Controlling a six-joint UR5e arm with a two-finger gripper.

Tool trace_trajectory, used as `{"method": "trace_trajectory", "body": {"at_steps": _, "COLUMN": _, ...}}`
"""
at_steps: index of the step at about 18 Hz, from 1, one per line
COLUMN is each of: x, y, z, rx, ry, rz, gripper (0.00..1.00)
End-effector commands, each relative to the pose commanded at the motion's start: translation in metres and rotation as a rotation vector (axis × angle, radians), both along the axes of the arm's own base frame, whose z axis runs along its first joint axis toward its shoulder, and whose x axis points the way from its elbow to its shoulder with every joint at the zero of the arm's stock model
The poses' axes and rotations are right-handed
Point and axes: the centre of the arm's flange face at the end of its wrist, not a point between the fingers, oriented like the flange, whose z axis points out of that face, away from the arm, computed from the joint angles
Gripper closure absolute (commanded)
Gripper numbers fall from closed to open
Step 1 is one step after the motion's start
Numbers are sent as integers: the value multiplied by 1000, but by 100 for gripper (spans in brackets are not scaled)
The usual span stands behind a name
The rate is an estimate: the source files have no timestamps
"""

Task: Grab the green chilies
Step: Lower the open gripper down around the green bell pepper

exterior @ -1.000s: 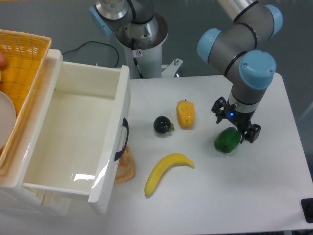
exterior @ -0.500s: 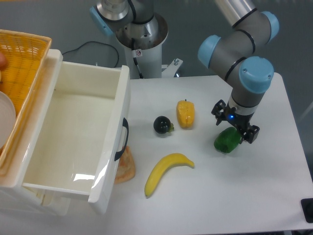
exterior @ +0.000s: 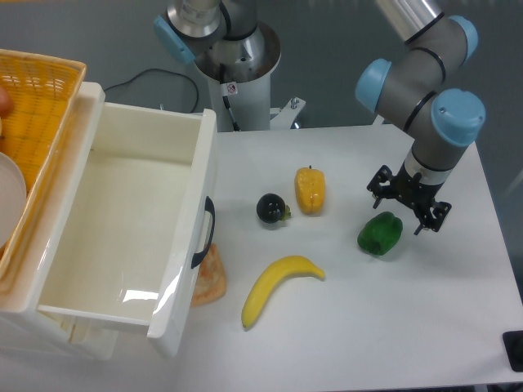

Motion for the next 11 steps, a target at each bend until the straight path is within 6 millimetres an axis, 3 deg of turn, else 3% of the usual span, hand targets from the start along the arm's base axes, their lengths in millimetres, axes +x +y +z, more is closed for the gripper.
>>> {"method": "trace_trajectory", "body": {"at_steps": 3, "x": -3, "y": 1, "z": -18, "rx": -9, "ry": -26, "rz": 0, "gripper": 0}}
{"method": "trace_trajectory", "body": {"at_steps": 11, "x": -4, "y": 3, "z": -33, "rx": -17, "ry": -51, "rz": 6, "gripper": 0}}
